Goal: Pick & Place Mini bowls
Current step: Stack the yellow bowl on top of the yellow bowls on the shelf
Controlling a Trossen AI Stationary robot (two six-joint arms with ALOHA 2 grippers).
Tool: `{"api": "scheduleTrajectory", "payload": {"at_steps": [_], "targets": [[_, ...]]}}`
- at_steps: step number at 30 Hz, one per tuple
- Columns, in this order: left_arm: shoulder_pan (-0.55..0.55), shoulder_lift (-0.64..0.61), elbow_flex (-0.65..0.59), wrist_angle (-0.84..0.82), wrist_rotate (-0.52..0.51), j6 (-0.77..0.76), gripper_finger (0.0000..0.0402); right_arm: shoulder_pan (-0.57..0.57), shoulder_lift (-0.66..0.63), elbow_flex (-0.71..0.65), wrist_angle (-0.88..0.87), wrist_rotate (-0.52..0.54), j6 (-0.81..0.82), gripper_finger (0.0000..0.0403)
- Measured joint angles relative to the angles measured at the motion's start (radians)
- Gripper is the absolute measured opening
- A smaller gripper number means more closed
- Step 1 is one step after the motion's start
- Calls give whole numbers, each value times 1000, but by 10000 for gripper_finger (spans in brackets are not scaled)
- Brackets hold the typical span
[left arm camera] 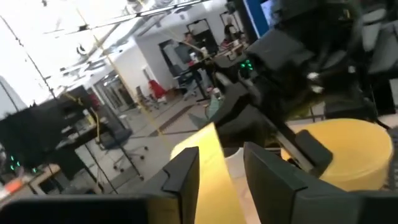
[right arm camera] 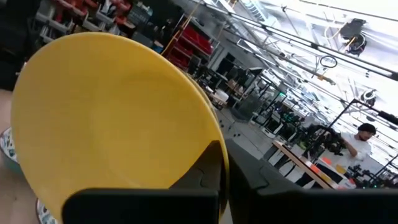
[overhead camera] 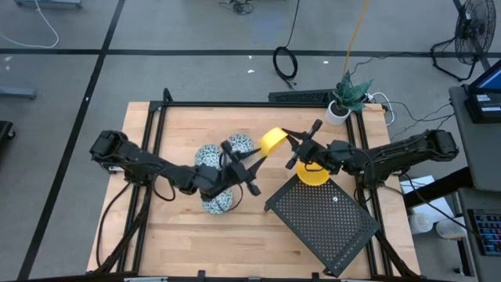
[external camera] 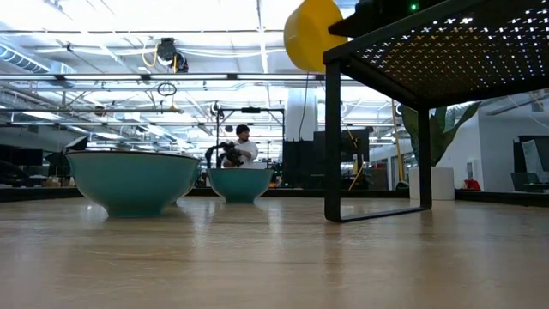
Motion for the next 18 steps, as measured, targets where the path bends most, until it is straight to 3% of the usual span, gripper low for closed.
{"api": "scheduleTrajectory", "payload": {"at_steps": [7, 11, 14, 18], "targets": [[-69, -7, 0, -8, -150, 89, 139, 13, -78, 0, -83, -11, 55, 0], [-99, -63, 0, -173, -151, 58, 135, 35, -159, 1, -165, -81, 135, 0], [-92, -132, -1, -438, -42, -108, 132, 56, -212, 1, -245, -159, 210, 0], [-29, -242, -6, -686, 262, -293, 132, 75, -258, 0, -277, -242, 244, 0]]}}
